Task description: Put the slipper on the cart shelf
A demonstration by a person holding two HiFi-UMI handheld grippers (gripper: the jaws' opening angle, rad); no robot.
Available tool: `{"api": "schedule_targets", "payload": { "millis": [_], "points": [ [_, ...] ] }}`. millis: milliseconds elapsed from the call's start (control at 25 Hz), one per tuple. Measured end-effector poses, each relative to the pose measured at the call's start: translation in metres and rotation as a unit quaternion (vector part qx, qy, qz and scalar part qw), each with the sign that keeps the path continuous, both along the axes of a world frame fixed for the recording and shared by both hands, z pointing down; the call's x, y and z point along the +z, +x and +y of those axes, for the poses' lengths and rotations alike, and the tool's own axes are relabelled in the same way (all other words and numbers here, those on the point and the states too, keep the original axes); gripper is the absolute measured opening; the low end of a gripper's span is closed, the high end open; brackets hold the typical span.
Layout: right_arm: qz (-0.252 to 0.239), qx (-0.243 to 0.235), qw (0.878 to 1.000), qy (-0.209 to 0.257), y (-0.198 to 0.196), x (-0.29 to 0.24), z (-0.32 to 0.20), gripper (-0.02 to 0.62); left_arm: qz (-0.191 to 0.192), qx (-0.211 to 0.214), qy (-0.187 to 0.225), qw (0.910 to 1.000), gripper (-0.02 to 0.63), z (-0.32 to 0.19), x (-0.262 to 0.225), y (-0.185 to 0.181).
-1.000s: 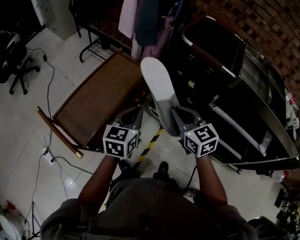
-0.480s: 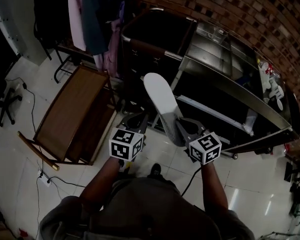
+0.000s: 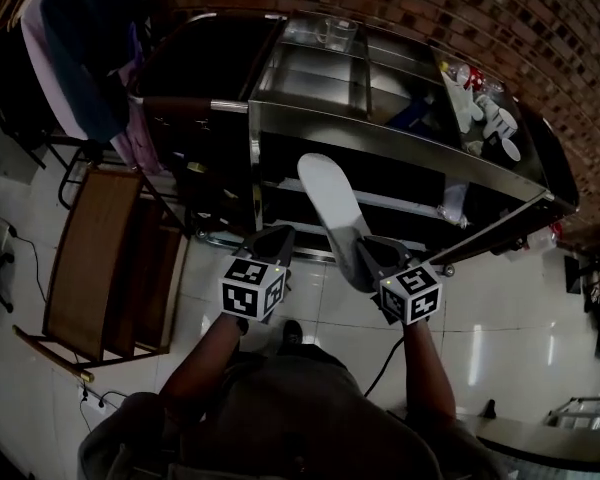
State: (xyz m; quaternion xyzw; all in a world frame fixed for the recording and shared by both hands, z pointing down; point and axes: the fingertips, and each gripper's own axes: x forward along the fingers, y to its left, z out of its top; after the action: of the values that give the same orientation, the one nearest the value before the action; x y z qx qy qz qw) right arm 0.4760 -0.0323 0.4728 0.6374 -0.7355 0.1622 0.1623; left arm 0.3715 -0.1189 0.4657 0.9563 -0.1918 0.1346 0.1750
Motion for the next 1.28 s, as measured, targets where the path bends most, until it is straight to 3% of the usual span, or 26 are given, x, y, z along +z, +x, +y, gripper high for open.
{"api": "schedule_targets", "payload": {
  "millis": [320,720,1000,1280],
  "points": [
    [-0.022,0.11,0.994,0.004,0.096,0.018,-0.006,0.009,-0.005,0.029,-0.002,0.9996,0.008,0.016,0.007,0.058],
    [-0.037,0.181,0.983,0.005,0.186,0.043,-0.078,0.011,-0.018,-0.004,0.0,0.9998,0.008,-0.003,0.012,0.069],
    [-0.054,0.211,0.976,-0.002,0.223,0.067,-0.116,0.011,-0.024,-0.031,0.001,0.9992,0.008,-0.023,0.014,0.071],
    [-0.06,0.222,0.973,-0.013,0.233,0.086,-0.14,0.014,-0.028,-0.056,0.0,0.998,0.008,-0.042,0.013,0.062]
  ]
}}
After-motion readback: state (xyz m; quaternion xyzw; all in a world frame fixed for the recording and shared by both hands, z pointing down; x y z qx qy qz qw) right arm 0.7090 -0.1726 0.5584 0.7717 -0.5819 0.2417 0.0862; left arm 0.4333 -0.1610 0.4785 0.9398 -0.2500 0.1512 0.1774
